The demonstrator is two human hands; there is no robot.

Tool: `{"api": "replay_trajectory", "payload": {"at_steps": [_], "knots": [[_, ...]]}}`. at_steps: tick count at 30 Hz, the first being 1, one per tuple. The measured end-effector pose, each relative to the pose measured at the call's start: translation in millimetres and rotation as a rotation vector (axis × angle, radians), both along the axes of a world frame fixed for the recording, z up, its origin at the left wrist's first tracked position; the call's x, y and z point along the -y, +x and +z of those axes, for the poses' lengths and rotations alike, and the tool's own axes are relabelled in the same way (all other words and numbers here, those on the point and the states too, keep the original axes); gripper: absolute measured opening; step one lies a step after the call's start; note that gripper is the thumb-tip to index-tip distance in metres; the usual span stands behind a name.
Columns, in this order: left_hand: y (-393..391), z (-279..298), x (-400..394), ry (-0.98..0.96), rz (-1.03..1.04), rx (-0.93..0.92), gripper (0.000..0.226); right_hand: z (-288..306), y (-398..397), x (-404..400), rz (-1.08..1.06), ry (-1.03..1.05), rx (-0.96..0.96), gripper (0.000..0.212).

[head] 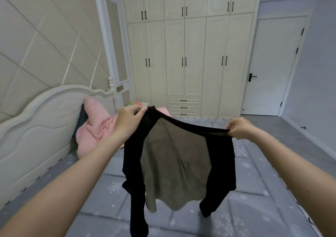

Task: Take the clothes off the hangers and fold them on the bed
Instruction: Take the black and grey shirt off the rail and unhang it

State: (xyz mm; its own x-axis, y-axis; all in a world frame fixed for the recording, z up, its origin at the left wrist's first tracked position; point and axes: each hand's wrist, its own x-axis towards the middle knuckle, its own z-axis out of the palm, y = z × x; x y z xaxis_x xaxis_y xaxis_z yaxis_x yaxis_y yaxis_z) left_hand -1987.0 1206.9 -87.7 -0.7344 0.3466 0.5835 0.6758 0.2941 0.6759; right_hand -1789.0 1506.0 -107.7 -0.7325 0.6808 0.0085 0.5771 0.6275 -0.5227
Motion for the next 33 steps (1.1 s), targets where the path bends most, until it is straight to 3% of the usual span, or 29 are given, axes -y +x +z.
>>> {"api": "replay_trajectory", "payload": {"at_steps": [3, 5, 10, 13, 20, 24, 28, 30, 33], "knots": [[17, -8, 21, 0.009, -0.010, -0.007, 0.019, 4, 33, 25, -0.030, -0.052, 0.230, 0.021], [31, -15, 32, 0.023, -0.037, 0.010, 0.019, 4, 48, 41, -0.060, -0.187, 0.226, 0.027], [56, -14, 50, 0.029, -0.101, -0.007, 0.015, -6, 63, 63, -0.219, -0.681, -0.147, 0.017], [65, -2, 58, 0.010, -0.134, -0.007, 0.013, -5, 69, 64, -0.272, -0.857, -0.332, 0.011], [74, -1, 60, -0.077, -0.144, -0.015, 0.014, 9, 80, 76, -0.128, -0.768, -0.481, 0.024], [78, -7, 55, -0.122, -0.197, 0.012, 0.017, 5, 94, 70, -0.050, -0.881, -0.534, 0.016], [79, -8, 51, -0.182, -0.231, 0.054, 0.012, 5, 112, 65, 0.006, -0.908, -0.476, 0.008], [77, -8, 50, -0.203, -0.250, 0.066, 0.005, 5, 118, 62, 0.058, -0.881, -0.445, 0.014], [71, -10, 50, -0.293, -0.256, 0.034, 0.012, 0, 122, 54, 0.097, -0.864, -0.425, 0.027]]}}
